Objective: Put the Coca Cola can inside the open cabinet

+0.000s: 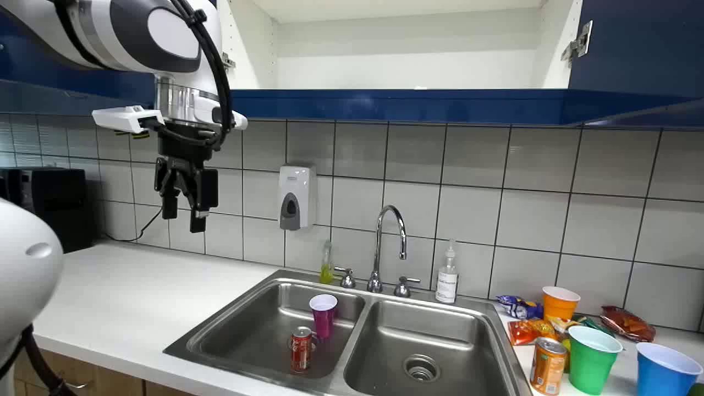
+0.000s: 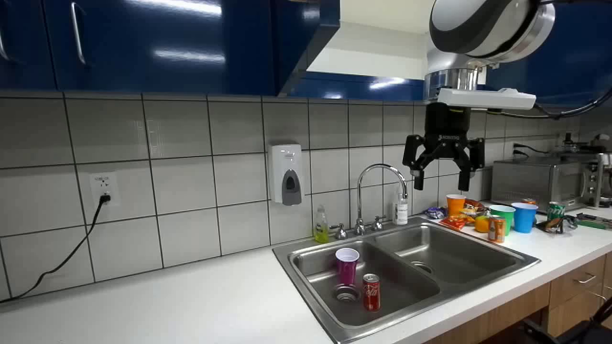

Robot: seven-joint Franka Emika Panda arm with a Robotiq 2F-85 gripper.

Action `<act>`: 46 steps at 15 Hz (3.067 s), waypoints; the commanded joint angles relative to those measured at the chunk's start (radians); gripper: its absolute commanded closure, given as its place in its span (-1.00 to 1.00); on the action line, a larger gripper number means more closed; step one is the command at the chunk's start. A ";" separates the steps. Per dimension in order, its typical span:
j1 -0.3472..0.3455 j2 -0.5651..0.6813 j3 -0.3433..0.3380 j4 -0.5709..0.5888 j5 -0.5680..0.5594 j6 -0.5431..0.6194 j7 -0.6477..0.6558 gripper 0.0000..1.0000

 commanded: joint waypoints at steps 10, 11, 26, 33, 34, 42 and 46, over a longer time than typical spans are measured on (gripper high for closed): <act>-0.025 0.018 0.004 0.006 -0.004 0.005 -0.018 -1.00; -0.030 0.031 -0.004 0.008 -0.010 0.007 -0.027 -1.00; -0.082 0.382 -0.129 0.136 -0.133 0.163 -0.270 -1.00; -0.078 0.579 -0.123 0.245 -0.170 0.243 -0.273 -1.00; -0.078 0.602 -0.122 0.256 -0.172 0.255 -0.269 -1.00; -0.070 0.784 -0.118 0.320 -0.181 0.351 -0.258 -1.00; -0.070 0.874 -0.119 0.339 -0.203 0.414 -0.250 -1.00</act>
